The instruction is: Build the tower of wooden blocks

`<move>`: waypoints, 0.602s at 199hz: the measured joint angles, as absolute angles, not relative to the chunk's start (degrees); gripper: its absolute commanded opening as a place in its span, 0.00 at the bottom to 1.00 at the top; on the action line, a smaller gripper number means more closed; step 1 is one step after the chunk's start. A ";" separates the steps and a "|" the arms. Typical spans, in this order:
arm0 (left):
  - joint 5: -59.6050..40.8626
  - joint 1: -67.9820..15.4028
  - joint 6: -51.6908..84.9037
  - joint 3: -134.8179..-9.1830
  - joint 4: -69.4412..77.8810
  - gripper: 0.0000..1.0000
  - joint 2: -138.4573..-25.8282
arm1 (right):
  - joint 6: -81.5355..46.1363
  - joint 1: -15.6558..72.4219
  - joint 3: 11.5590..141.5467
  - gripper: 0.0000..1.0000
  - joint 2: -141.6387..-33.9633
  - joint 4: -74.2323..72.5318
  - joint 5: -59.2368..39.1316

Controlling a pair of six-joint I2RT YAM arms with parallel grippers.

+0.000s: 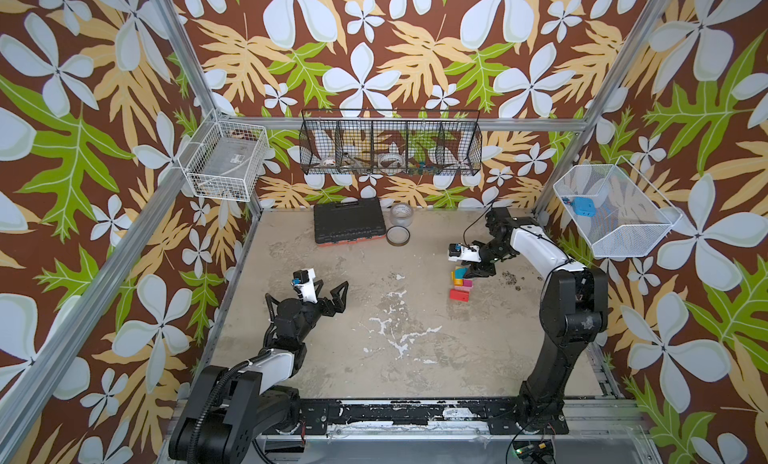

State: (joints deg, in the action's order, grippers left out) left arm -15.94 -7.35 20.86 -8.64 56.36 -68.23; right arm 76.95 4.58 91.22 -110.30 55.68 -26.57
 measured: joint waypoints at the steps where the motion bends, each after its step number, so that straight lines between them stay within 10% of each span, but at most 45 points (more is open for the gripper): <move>1: -15.94 -7.35 20.86 -8.64 56.36 1.00 -68.23 | 76.95 4.58 91.22 0.39 -110.30 55.68 -26.57; 120: -15.94 -7.35 20.86 -8.64 56.36 1.00 -68.23 | 77.21 4.51 92.88 0.18 -110.21 55.83 -28.84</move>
State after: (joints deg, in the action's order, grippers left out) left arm -15.94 -7.35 20.86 -8.64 56.36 -68.23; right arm 77.21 4.51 92.88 -110.21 55.83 -28.84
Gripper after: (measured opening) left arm 0.998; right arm 0.270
